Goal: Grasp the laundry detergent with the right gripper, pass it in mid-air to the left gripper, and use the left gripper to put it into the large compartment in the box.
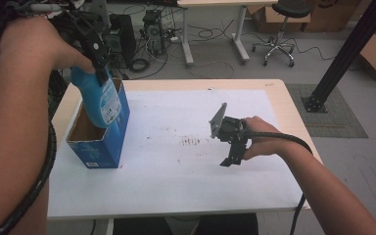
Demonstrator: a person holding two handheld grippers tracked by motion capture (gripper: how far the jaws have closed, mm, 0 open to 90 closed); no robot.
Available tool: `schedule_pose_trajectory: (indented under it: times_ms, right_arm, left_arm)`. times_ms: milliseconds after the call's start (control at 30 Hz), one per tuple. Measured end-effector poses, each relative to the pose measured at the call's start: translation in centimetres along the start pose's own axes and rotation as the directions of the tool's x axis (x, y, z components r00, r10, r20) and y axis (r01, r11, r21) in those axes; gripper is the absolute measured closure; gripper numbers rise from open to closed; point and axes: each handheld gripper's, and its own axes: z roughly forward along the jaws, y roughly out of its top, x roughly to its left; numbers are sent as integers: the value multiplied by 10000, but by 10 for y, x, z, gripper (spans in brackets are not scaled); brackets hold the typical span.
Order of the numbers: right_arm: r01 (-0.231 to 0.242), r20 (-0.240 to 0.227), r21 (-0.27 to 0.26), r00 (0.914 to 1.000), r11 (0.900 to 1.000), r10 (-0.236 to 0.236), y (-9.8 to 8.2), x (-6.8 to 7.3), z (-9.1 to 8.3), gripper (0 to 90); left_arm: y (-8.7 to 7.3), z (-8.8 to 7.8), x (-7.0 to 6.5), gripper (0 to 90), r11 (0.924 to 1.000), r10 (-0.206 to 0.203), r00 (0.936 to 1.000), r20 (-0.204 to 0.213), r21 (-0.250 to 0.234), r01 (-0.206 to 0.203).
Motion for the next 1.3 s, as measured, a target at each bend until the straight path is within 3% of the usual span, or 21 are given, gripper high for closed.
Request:
schedule_pose_trajectory:
  times_ms: [167,233,467,633,1300]
  right_arm:
    - [112,-35,220,9999,9997,-111,0,1,-1,0]
    - [101,-51,285,9999,9995,-100,-1,1,-2,0]
    - [36,-19,423,10000,9991,-35,-6,1,-4,0]
    - [-41,-26,439,10000,9990,42,-8,0,-4,0]
    - [-69,-116,533,9999,9986,76,-7,1,1,0]
  left_arm:
    - [-1,-2,15,377,9967,-807,9967,24,51,807]
    - [-2,-2,24,377,9915,-1301,9915,75,-11,1301]
    - [-3,8,43,377,9794,-2018,9794,-13,-11,2018]
    - [1,24,49,377,9772,-2118,9771,-220,115,2121]
    - [17,114,63,377,9781,-2018,9793,148,546,2007]
